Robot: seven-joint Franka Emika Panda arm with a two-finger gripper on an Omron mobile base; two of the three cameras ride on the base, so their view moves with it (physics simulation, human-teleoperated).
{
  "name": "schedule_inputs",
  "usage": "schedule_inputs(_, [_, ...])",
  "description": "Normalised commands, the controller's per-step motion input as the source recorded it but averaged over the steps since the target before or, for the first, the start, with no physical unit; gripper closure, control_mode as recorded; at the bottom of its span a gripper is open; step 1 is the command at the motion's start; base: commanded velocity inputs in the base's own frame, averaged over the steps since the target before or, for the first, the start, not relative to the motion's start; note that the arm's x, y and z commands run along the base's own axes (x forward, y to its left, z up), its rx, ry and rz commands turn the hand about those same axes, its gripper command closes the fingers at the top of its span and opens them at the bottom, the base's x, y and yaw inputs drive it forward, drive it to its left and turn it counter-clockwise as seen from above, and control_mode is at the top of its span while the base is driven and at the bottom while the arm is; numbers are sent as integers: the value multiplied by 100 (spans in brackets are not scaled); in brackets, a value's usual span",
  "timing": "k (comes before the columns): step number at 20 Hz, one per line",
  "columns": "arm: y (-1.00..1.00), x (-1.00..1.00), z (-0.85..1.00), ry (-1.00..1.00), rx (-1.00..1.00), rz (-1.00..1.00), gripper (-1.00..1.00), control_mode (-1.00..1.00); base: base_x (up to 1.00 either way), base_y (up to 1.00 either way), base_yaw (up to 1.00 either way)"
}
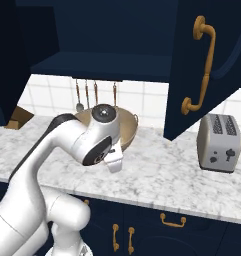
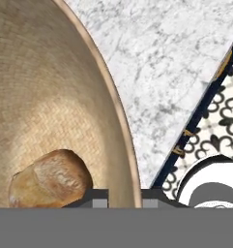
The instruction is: Open the cabinet, pick up the bread from the cabinet and place it in the basket. Then move the basket to the dining counter.
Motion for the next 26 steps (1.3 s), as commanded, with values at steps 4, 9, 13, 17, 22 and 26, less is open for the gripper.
schedule_inputs(4, [26, -48, 31, 0, 1, 0, 100, 100, -18, 5, 0])
schedule_inputs(9, [0, 0, 0, 0, 0, 0, 100, 100, -96, 8, 2])
schedule_inputs(13, [0, 0, 0, 0, 0, 0, 100, 100, -100, 14, 12])
schedule_inputs(17, [0, 0, 0, 0, 0, 0, 100, 100, -43, 32, 75])
schedule_inputs(22, [0, 0, 0, 0, 0, 0, 100, 100, 0, 0, 100])
schedule_inputs(26, [0, 0, 0, 0, 0, 0, 100, 100, 0, 0, 100])
